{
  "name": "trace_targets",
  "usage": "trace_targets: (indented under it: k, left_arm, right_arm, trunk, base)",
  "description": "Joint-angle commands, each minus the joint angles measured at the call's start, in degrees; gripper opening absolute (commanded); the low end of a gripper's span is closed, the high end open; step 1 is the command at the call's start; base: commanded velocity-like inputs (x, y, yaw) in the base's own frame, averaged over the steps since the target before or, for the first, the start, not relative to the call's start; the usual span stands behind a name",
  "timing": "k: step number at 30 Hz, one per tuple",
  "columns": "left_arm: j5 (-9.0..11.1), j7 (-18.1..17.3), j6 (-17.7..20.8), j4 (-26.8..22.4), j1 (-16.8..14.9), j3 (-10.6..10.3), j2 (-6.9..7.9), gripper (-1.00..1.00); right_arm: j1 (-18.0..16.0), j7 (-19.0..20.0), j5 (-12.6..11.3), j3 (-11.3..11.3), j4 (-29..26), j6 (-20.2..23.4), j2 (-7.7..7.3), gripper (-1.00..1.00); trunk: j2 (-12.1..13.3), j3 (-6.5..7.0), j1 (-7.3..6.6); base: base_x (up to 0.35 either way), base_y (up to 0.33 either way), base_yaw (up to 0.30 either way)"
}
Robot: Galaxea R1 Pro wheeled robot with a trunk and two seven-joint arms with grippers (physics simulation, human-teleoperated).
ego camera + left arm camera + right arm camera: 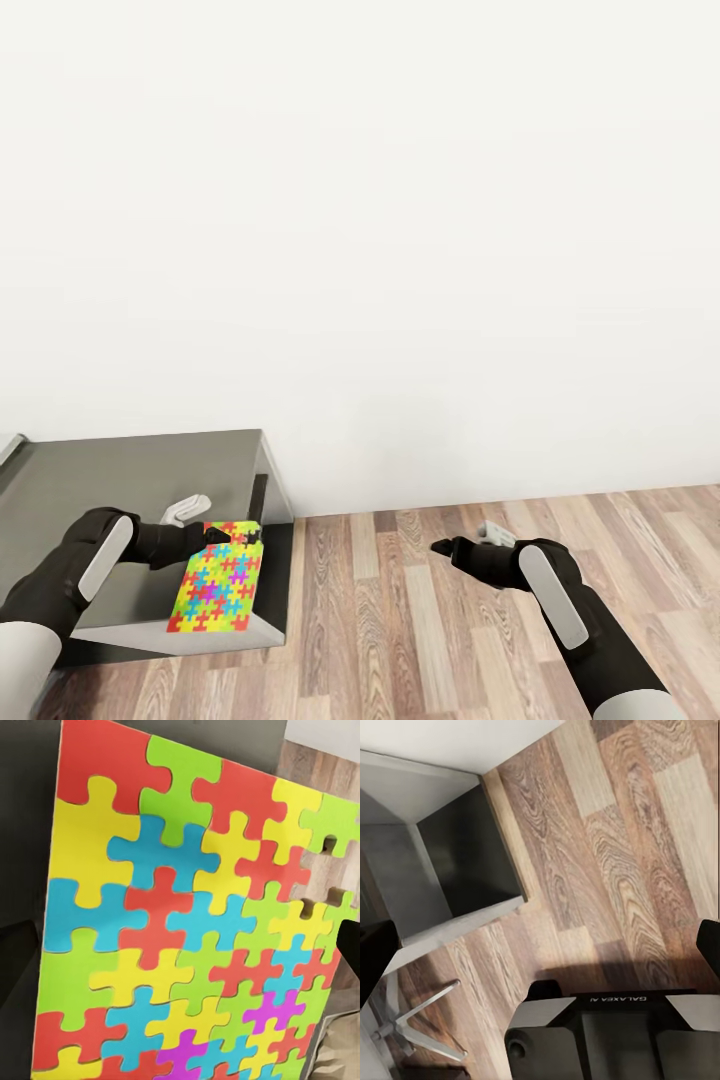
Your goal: Put all the toys in the child's room - the three board games (two on the bed and one on the table), the two jigsaw puzzles on the table, and the tennis ball on the table - inside the toy box on the table in the child's room.
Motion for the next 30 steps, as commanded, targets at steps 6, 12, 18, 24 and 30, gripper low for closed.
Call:
trace_targets:
  k: [6, 12, 18, 24, 30]
  left_arm:
    - [-0.54, -0.4, 0.13, -0.03, -0.03, -0.01, 0.11, 1.0]
    - [-0.58, -0.39, 0.13, -0.03, -0.02, 0.17, 0.19, 1.0]
    - [-0.55, -0.39, 0.1, -0.14, -0.01, 0.69, 0.42, 1.0]
    - [-0.48, -0.43, 0.02, -0.49, -0.05, 2.08, 1.19, 1.0]
    - [-0.42, -0.52, 0.03, -0.61, -0.01, 5.18, 1.62, 1.0]
  right_arm:
    - [-0.04, -0.59, -0.57, 0.14, -0.06, 0.09, -0.05, 1.0]
    - [-0.04, -0.59, -0.58, 0.14, -0.06, 0.09, -0.05, 1.0]
    - [-0.04, -0.59, -0.61, 0.14, -0.06, 0.09, -0.05, 1.0]
    - [-0.04, -0.59, -0.63, 0.14, -0.06, 0.09, -0.05, 1.0]
    - [-0.04, -0.59, -0.64, 0.14, -0.06, 0.09, -0.05, 1.0]
  trunk:
    - [-0.11, -0.1, 0.03]
    - [-0.11, -0.1, 0.03]
    - [-0.11, -0.1, 0.03]
    - [-0.11, -0.1, 0.03]
    - [-0.11, -0.1, 0.03]
  base:
    - [0.0, -0.04, 0.0]
    - [0.0, -0.004, 0.0]
    - [0.0, 0.0, 0.0]
    - [0.0, 0.0, 0.0]
    - [0.0, 0.0, 0.0]
